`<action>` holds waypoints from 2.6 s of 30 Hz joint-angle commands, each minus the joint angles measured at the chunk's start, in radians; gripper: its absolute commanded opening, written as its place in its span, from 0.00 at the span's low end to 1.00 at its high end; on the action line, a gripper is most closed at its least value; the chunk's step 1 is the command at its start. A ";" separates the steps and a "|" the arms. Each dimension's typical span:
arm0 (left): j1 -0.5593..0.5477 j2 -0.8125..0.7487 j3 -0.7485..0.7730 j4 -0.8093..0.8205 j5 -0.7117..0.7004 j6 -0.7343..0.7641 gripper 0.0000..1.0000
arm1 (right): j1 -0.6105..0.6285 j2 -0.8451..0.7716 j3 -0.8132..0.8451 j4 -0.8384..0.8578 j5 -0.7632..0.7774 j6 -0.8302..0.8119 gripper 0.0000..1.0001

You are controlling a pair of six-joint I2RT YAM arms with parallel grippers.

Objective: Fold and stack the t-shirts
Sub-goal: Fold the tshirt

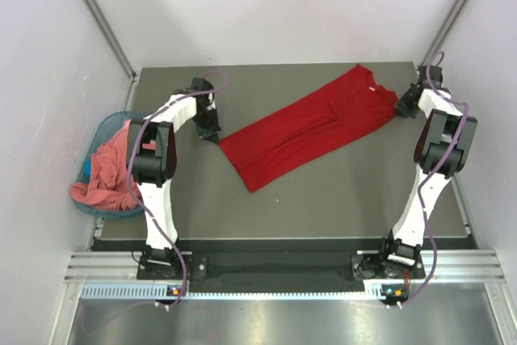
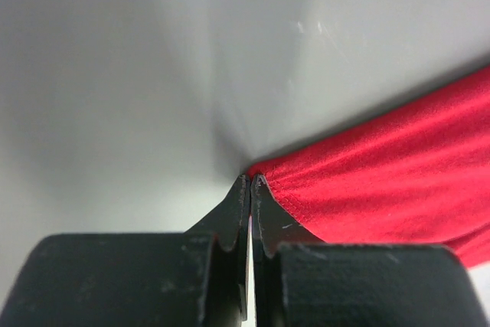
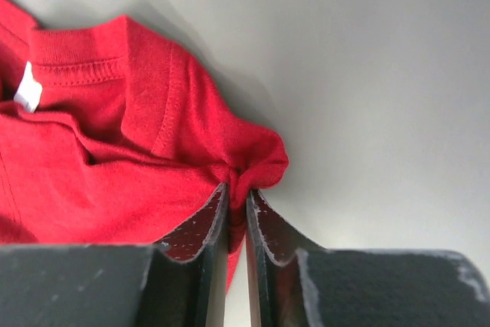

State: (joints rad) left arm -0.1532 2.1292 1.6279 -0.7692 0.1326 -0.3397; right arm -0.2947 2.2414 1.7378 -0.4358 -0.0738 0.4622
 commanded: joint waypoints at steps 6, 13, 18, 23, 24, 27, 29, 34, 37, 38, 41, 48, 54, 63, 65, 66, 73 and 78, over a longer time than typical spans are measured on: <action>-0.023 -0.071 -0.115 -0.012 0.084 -0.074 0.00 | -0.044 0.049 0.172 -0.118 0.068 -0.063 0.20; -0.026 -0.068 -0.129 0.002 0.073 -0.058 0.00 | -0.015 -0.204 -0.072 -0.146 0.011 0.021 0.44; -0.026 -0.077 -0.145 0.039 0.076 -0.061 0.00 | 0.080 -0.465 -0.361 -0.124 -0.046 -0.013 0.47; -0.028 -0.072 -0.138 0.045 0.075 -0.048 0.00 | 0.222 -0.676 -0.637 -0.083 -0.058 0.059 0.46; -0.028 -0.074 -0.138 0.048 0.071 -0.045 0.00 | 0.282 -0.703 -0.670 -0.075 -0.061 0.073 0.47; -0.028 -0.077 -0.137 0.047 0.068 -0.039 0.00 | 0.440 -0.790 -0.773 -0.032 -0.066 0.171 0.46; -0.028 -0.078 -0.138 0.050 0.078 -0.041 0.00 | 0.523 -0.834 -0.820 0.003 -0.066 0.260 0.46; -0.028 -0.086 -0.145 0.057 0.093 -0.045 0.00 | 0.819 -0.823 -0.810 0.065 0.043 0.409 0.46; -0.028 -0.086 -0.148 0.056 0.099 -0.044 0.00 | 0.948 -0.746 -0.733 0.065 0.114 0.434 0.46; -0.028 -0.084 -0.148 0.056 0.098 -0.044 0.00 | 0.998 -0.697 -0.713 0.059 0.140 0.434 0.46; -0.028 -0.078 -0.148 0.053 0.090 -0.042 0.00 | 1.081 -0.604 -0.643 0.051 0.190 0.425 0.46; -0.028 -0.068 -0.143 0.053 0.088 -0.042 0.00 | 1.204 -0.471 -0.531 0.063 0.282 0.400 0.46; -0.028 -0.066 -0.140 0.048 0.091 -0.044 0.00 | 1.250 -0.407 -0.478 -0.004 0.328 0.470 0.46; -0.028 -0.068 -0.145 0.051 0.094 -0.051 0.00 | 1.289 -0.370 -0.483 -0.012 0.299 0.515 0.46; -0.028 -0.068 -0.143 0.050 0.093 -0.051 0.00 | 1.296 -0.368 -0.492 -0.026 0.308 0.517 0.47; -0.028 -0.068 -0.143 0.051 0.091 -0.053 0.00 | 1.298 -0.370 -0.492 -0.033 0.315 0.518 0.46; -0.028 -0.077 -0.169 0.065 0.102 -0.068 0.00 | 1.306 -0.333 -0.474 -0.090 0.361 0.509 0.43; -0.028 -0.101 -0.207 0.080 0.110 -0.084 0.00 | 1.307 -0.353 -0.514 -0.070 0.362 0.509 0.25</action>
State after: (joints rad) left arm -0.1715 2.0449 1.4689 -0.6819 0.2211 -0.4046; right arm 0.9947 1.8881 1.2346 -0.4992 0.2558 0.9653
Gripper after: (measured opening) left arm 0.012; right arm 0.279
